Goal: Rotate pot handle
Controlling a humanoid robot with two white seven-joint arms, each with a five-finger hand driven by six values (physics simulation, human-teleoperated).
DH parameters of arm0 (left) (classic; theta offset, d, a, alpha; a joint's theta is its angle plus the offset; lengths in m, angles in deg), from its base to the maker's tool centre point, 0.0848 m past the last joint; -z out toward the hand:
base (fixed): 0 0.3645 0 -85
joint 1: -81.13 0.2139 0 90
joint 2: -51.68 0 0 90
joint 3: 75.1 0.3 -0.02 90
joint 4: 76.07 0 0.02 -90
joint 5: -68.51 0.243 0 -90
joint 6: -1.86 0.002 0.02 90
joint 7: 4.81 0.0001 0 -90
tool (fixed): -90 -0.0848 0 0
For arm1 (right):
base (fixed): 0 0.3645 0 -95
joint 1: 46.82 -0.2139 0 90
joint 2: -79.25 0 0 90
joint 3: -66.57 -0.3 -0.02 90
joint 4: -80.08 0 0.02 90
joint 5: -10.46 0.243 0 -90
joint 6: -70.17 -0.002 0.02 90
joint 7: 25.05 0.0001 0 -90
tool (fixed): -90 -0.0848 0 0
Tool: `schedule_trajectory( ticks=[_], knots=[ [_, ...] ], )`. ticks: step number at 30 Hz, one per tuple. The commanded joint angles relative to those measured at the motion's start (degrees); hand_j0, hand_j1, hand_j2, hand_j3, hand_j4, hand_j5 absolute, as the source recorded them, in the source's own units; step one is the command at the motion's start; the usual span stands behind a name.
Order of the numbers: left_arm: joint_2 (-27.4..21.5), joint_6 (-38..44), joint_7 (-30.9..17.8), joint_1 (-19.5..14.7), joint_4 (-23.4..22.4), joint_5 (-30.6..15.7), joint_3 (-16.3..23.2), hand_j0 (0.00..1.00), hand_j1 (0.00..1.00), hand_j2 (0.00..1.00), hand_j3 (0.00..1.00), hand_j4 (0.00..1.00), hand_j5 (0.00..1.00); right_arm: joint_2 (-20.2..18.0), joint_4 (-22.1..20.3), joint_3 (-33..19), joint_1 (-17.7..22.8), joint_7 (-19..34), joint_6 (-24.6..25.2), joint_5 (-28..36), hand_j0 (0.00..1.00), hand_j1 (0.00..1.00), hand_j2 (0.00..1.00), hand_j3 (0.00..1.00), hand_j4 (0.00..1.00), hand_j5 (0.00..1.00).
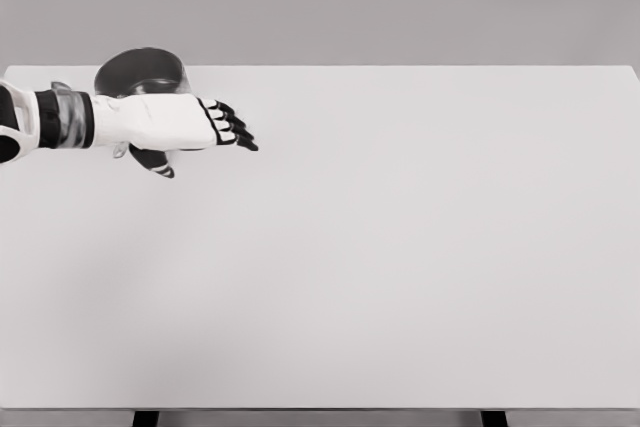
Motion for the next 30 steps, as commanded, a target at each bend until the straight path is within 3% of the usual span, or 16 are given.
schedule_trajectory(
  ticks=[1,6,11,14,18,23,30],
  knots=[
    [-0.7,-0.7,0.0,-0.1,-2.5,0.1,1.8,1.00,1.00,1.00,1.00,1.00,1.00,0.0,0.0,0.0,0.0,0.0,0.0,0.0,1.00,1.00,1.00,1.00,1.00,1.00],
    [-2.4,-0.6,0.1,-2.2,-2.9,0.5,1.1,1.00,1.00,1.00,1.00,1.00,1.00,0.0,0.0,0.0,0.0,0.0,0.0,0.0,1.00,1.00,1.00,1.00,1.00,1.00],
    [-2.4,-0.8,0.7,-1.9,-4.8,0.4,-0.9,1.00,1.00,1.00,1.00,1.00,1.00,0.0,-0.1,0.0,0.0,0.0,0.0,0.0,1.00,1.00,1.00,1.00,1.00,1.00],
    [-2.1,-1.1,6.7,-1.8,-8.6,0.5,-1.8,1.00,1.00,1.00,1.00,1.00,1.00,0.0,0.0,0.0,0.0,0.0,0.0,0.0,1.00,1.00,1.00,1.00,1.00,1.00],
    [-1.1,-1.0,7.5,-1.6,-9.1,0.5,-1.8,1.00,1.00,1.00,1.00,1.00,1.00,0.0,0.0,0.0,0.0,0.0,0.0,0.0,1.00,1.00,1.00,1.00,1.00,1.00],
    [-0.5,-1.0,10.0,-1.3,-10.7,7.0,-1.8,1.00,1.00,1.00,1.00,1.00,1.00,0.0,0.0,0.0,0.0,0.0,0.0,0.0,1.00,1.00,1.00,1.00,1.00,1.00],
    [-1.1,-1.1,10.9,-1.0,-10.7,9.7,-1.7,1.00,1.00,1.00,1.00,1.00,1.00,0.0,0.0,0.0,0.0,0.0,0.0,0.0,1.00,1.00,1.00,1.00,1.00,1.00]
  ],
)
